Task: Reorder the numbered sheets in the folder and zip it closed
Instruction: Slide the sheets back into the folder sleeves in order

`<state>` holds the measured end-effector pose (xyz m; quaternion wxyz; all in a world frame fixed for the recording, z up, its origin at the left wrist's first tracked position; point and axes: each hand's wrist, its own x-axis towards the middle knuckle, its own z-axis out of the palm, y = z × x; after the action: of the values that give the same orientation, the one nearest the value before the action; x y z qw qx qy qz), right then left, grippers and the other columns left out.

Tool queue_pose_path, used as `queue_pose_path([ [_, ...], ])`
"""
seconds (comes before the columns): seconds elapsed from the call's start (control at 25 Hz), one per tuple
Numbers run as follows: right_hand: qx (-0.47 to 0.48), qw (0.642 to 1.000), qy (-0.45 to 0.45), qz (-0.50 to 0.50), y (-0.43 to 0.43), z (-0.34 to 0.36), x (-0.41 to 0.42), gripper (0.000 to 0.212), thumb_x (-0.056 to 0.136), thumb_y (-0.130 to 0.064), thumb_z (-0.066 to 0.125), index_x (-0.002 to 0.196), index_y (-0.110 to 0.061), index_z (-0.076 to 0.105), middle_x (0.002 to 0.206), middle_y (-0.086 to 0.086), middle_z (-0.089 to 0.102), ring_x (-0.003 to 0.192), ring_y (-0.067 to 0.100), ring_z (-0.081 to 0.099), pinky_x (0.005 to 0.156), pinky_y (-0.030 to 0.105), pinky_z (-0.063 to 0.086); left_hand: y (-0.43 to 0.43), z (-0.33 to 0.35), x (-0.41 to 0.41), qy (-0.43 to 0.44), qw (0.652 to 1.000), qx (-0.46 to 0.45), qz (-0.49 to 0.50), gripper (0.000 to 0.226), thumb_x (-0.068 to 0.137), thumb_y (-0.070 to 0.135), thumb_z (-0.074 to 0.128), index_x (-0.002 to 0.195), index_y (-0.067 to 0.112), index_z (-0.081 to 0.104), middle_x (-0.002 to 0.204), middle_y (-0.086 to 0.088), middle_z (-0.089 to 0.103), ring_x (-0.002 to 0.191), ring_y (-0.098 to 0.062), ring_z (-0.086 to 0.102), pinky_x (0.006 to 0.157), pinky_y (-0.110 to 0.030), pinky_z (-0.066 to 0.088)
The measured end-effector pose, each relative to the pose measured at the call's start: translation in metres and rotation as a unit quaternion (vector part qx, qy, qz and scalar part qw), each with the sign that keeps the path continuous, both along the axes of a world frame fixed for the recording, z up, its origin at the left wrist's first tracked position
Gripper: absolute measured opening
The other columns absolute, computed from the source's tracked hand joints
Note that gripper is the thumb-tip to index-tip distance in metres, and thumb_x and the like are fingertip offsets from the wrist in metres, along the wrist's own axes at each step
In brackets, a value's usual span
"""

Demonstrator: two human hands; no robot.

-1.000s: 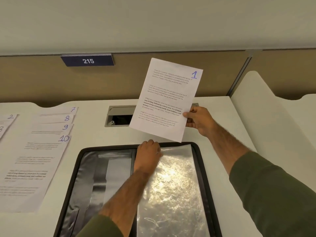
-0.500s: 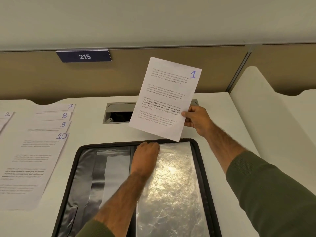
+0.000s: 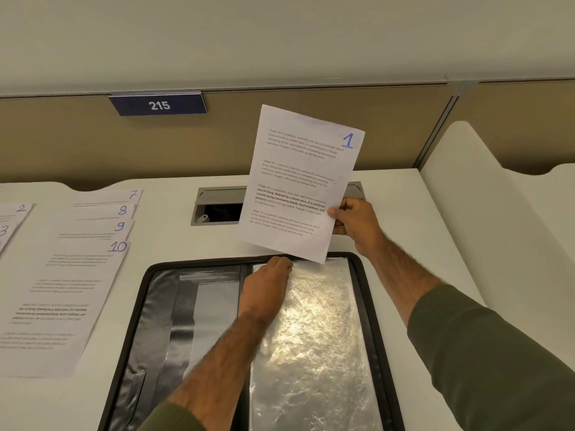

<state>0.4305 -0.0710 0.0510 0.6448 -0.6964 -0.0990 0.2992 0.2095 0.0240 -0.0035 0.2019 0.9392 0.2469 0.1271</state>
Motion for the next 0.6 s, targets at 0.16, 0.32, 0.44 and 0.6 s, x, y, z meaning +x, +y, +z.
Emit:
queue_pose_path([
  [0.16, -0.01, 1.0, -0.006, 0.007, -0.013, -0.002, 0.005, 0.011, 0.093, -0.002, 0.067, 0.104, -0.001, 0.066, 0.104, 0.009, 0.076, 0.087, 0.023, 0.075, 0.068, 0.035, 0.063, 0.002, 0.007, 0.002, -0.016, 1.0, -0.02, 0.013, 0.014, 0.103, 0.026, 0.052, 0.105, 0.024, 0.065, 0.101, 0.011, 0.066, 0.077, -0.012, 0.063, 0.069, -0.037, 0.056],
  [0.32, -0.029, 0.999, -0.006, 0.02, -0.027, -0.003, 0.013, 0.009, 0.092, -0.002, 0.069, 0.1, -0.005, 0.067, 0.103, 0.009, 0.076, 0.086, 0.023, 0.076, 0.068, 0.037, 0.063, 0.007, 0.007, 0.004, -0.027, 0.999, -0.04, 0.018, 0.016, 0.104, 0.029, 0.052, 0.107, 0.023, 0.066, 0.103, 0.012, 0.067, 0.081, -0.01, 0.064, 0.074, -0.033, 0.055],
  [0.44, -0.047, 0.998, -0.014, 0.031, -0.033, -0.002, 0.017, 0.013, 0.092, -0.001, 0.068, 0.105, 0.0, 0.067, 0.101, 0.009, 0.076, 0.084, 0.024, 0.076, 0.067, 0.037, 0.063, 0.015, 0.004, -0.001, -0.024, 0.998, -0.047, 0.021, 0.019, 0.104, 0.035, 0.053, 0.113, 0.027, 0.067, 0.109, 0.015, 0.068, 0.089, -0.007, 0.066, 0.079, -0.029, 0.054],
  [0.6, -0.069, 0.996, -0.021, 0.056, -0.035, -0.002, 0.019, 0.011, 0.093, -0.002, 0.068, 0.103, -0.001, 0.066, 0.102, 0.008, 0.076, 0.084, 0.022, 0.076, 0.066, 0.035, 0.062, 0.032, 0.0, -0.012, 0.015, 0.999, -0.045, 0.006, 0.019, 0.101, 0.031, 0.058, 0.111, 0.025, 0.073, 0.103, 0.01, 0.071, 0.093, -0.011, 0.064, 0.083, -0.032, 0.053],
])
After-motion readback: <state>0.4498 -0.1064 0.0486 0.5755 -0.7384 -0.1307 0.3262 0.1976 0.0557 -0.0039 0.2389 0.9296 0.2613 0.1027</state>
